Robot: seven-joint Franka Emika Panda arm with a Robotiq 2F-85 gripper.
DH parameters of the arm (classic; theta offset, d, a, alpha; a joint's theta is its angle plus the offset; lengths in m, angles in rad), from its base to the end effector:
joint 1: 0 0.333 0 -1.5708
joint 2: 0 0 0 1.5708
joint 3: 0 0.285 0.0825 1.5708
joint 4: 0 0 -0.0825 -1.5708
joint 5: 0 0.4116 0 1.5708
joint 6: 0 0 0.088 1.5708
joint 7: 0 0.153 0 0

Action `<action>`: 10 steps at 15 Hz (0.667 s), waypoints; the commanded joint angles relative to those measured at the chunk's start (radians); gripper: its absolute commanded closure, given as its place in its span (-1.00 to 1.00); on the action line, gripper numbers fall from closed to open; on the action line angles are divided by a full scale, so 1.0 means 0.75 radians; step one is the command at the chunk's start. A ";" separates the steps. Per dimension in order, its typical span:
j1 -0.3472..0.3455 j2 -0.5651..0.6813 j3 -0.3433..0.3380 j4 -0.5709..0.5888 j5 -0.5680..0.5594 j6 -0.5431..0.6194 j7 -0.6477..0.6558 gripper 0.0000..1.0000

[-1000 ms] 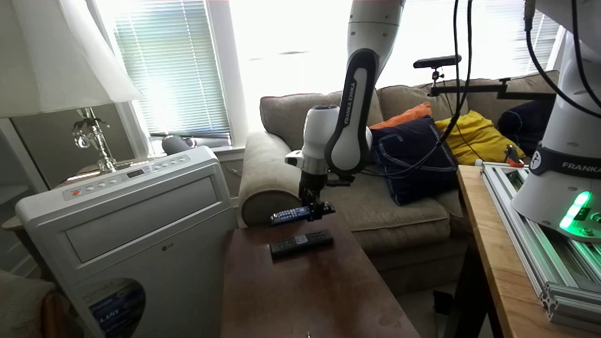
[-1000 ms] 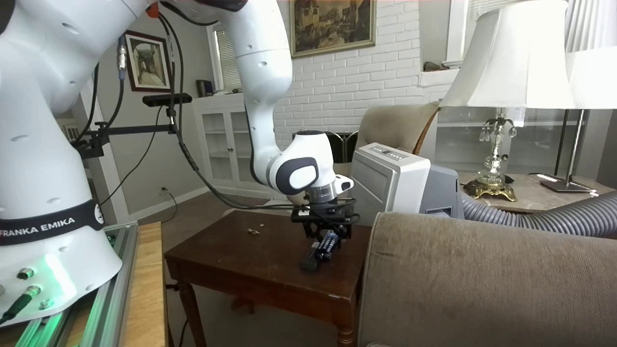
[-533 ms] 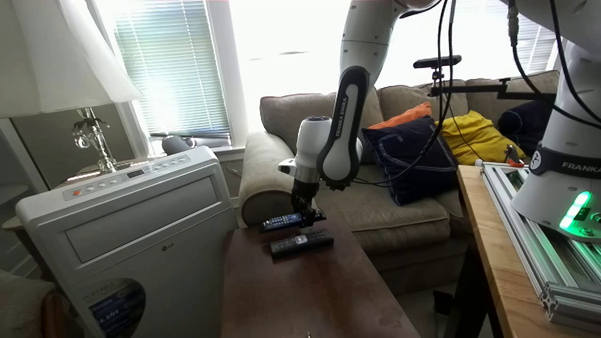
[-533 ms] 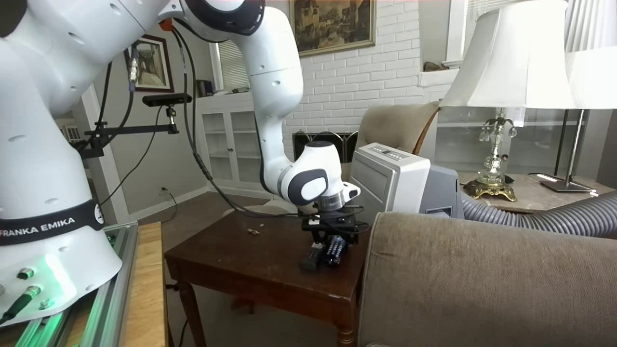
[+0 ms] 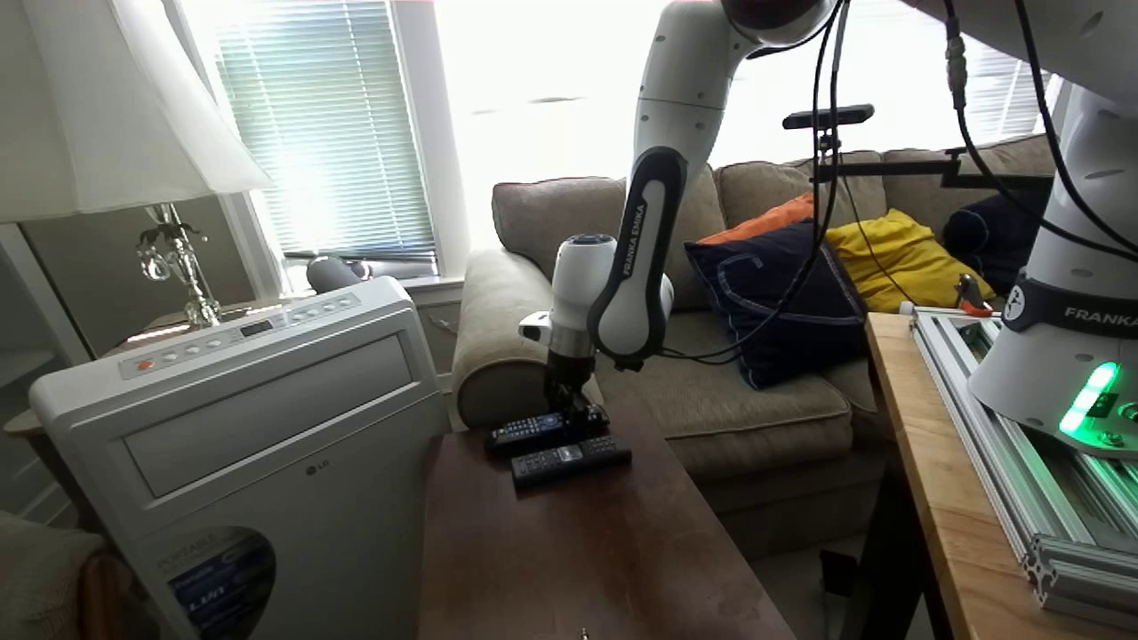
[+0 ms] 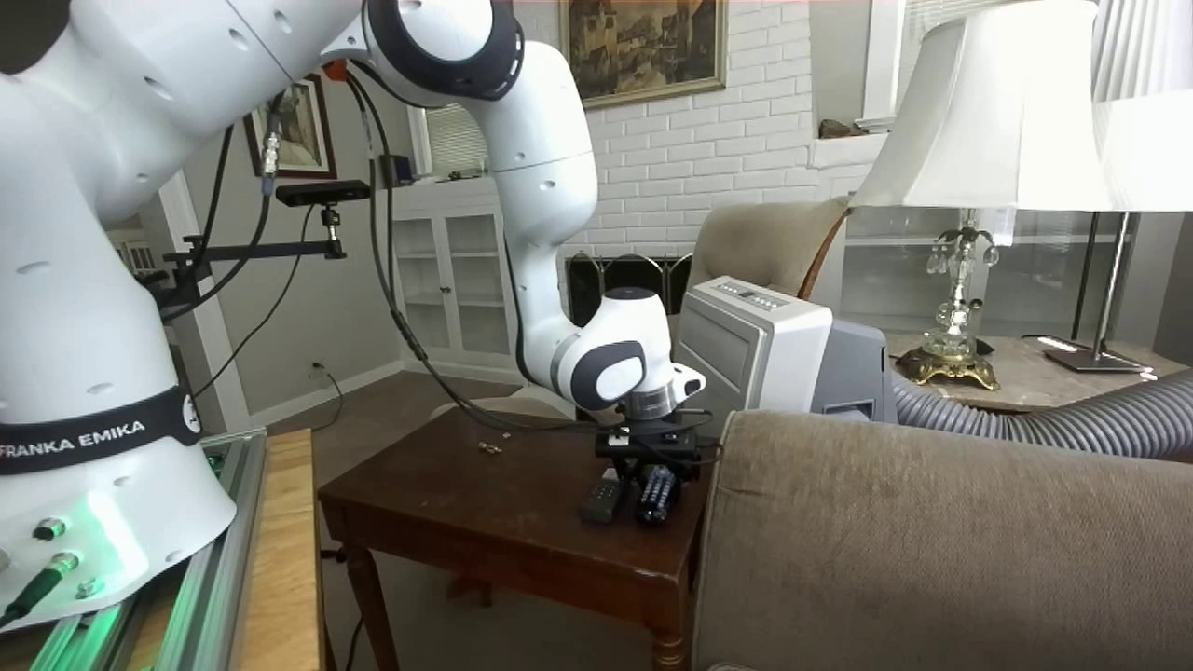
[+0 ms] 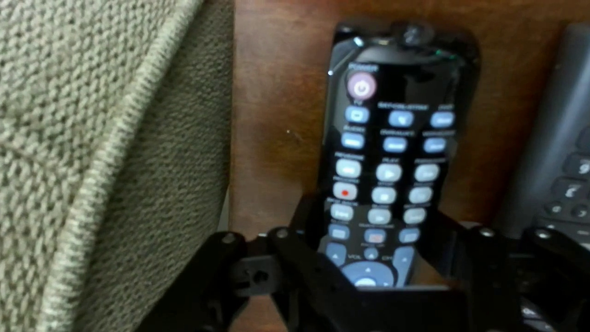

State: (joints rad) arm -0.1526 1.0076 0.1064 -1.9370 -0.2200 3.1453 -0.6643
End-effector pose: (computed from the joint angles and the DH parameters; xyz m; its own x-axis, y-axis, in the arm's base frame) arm 0.5653 0.0045 -0.1000 0.6903 0.6961 0.1974 0.6926 -0.7146 0.0980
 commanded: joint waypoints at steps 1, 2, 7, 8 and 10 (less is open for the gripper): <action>-0.003 0.017 -0.005 0.061 -0.049 -0.059 0.066 -0.61; 0.005 0.009 -0.013 0.066 -0.047 -0.073 0.073 -0.77; -0.014 -0.070 0.019 0.004 -0.049 -0.140 0.075 -1.00; -0.028 -0.101 0.038 -0.033 -0.055 -0.142 0.062 -1.00; -0.063 -0.160 0.089 -0.086 -0.058 -0.150 0.038 -1.00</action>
State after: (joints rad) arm -0.1554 0.9777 0.1237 -1.9173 -0.2203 3.0676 -0.6439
